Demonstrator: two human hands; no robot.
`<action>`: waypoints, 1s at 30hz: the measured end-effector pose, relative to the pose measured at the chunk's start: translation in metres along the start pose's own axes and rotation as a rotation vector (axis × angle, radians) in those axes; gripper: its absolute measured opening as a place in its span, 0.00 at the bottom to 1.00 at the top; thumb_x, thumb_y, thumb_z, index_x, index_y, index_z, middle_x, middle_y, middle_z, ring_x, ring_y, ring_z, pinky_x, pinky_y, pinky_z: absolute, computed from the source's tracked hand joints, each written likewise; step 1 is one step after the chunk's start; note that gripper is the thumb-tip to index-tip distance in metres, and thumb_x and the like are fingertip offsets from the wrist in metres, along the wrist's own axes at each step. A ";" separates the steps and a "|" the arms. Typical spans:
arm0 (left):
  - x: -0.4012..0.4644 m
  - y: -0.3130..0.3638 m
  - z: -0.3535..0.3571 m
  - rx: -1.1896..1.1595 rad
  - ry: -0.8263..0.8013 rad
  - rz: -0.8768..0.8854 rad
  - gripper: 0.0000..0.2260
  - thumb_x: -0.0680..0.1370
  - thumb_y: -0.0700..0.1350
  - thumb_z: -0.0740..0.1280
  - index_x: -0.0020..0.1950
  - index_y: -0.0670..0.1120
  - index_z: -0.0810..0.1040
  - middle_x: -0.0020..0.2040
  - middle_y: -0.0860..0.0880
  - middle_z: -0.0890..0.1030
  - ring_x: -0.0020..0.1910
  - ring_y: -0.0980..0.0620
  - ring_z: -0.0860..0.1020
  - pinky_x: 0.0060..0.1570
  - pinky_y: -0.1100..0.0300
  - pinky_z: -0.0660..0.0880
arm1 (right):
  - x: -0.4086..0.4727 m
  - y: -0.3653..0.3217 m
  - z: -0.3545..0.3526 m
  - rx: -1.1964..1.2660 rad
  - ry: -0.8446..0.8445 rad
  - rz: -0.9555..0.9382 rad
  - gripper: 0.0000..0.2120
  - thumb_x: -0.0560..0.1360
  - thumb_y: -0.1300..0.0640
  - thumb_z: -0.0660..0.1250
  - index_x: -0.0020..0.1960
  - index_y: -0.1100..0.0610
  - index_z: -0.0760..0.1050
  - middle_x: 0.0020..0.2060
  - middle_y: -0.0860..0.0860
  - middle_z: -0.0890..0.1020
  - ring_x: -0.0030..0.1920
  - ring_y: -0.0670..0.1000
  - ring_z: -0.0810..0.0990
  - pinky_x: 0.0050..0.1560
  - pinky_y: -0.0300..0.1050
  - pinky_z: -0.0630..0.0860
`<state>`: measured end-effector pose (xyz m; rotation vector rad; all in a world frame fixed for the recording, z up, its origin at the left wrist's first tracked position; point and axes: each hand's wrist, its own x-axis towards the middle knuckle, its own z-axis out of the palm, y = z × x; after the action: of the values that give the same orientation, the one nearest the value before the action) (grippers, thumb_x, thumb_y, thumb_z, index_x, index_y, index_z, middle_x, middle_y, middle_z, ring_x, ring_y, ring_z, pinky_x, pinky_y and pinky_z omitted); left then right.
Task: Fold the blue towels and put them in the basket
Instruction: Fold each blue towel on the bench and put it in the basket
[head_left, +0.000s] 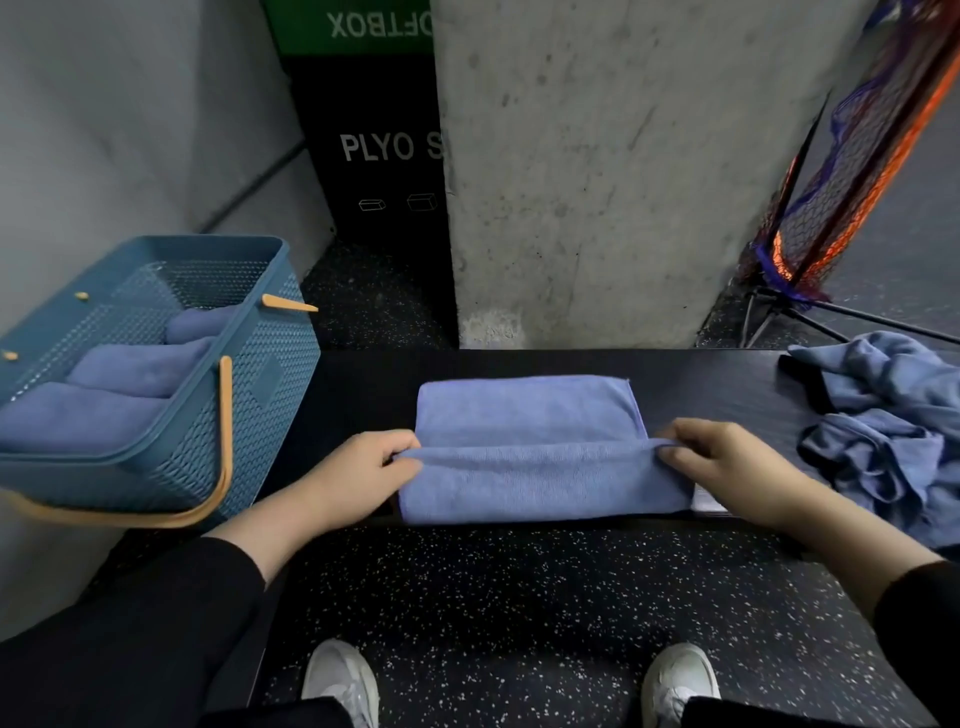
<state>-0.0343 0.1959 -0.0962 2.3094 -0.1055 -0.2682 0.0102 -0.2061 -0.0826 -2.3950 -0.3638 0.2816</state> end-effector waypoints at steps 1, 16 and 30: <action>0.001 0.003 -0.002 -0.049 0.001 -0.009 0.12 0.74 0.48 0.64 0.39 0.38 0.74 0.31 0.54 0.69 0.32 0.57 0.67 0.35 0.57 0.64 | 0.002 -0.002 -0.003 0.043 0.022 0.006 0.10 0.79 0.56 0.68 0.39 0.48 0.78 0.30 0.43 0.80 0.31 0.38 0.72 0.36 0.36 0.69; 0.084 -0.014 -0.009 0.004 0.232 -0.202 0.06 0.78 0.42 0.70 0.41 0.43 0.79 0.28 0.51 0.79 0.28 0.55 0.76 0.31 0.62 0.69 | 0.103 -0.003 0.008 0.051 0.268 0.164 0.04 0.78 0.55 0.68 0.47 0.52 0.81 0.39 0.48 0.83 0.38 0.48 0.78 0.40 0.43 0.72; 0.097 -0.010 0.041 0.636 0.030 0.396 0.12 0.80 0.54 0.65 0.63 0.58 0.79 0.66 0.55 0.74 0.66 0.51 0.70 0.65 0.51 0.64 | 0.098 -0.055 0.035 -0.307 -0.147 -0.055 0.05 0.78 0.48 0.65 0.47 0.46 0.79 0.35 0.43 0.82 0.30 0.39 0.76 0.32 0.32 0.69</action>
<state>0.0511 0.1580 -0.1466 2.8397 -0.7128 0.0126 0.0818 -0.1124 -0.0822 -2.6665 -0.5758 0.4035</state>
